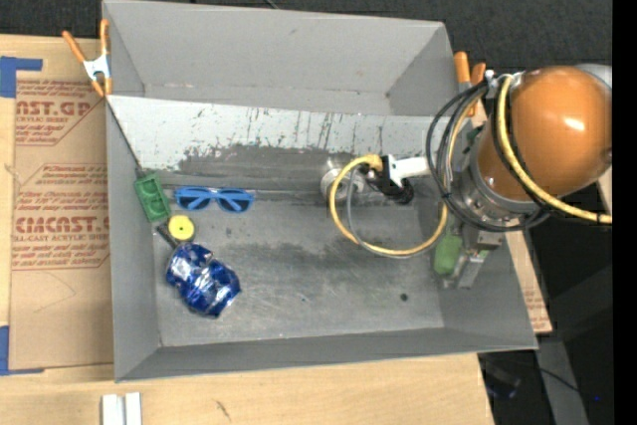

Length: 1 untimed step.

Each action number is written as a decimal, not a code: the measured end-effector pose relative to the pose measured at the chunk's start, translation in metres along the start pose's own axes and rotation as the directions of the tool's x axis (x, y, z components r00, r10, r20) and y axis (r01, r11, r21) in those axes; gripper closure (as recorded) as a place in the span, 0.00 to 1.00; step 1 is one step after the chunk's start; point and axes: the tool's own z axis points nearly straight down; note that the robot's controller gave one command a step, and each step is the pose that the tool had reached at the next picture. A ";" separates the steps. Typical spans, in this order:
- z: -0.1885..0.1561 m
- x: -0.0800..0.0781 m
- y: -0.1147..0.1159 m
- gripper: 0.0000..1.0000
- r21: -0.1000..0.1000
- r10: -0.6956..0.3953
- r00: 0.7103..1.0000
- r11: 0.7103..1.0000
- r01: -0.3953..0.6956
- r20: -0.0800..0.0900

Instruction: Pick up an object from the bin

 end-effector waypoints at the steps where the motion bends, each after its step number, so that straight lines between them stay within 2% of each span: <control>1: -0.128 0.025 0.003 1.00 0.001 0.037 0.999 0.999 -0.037 -0.001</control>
Offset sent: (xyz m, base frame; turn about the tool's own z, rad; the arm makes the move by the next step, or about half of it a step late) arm 0.0220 -0.0076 0.1259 0.0339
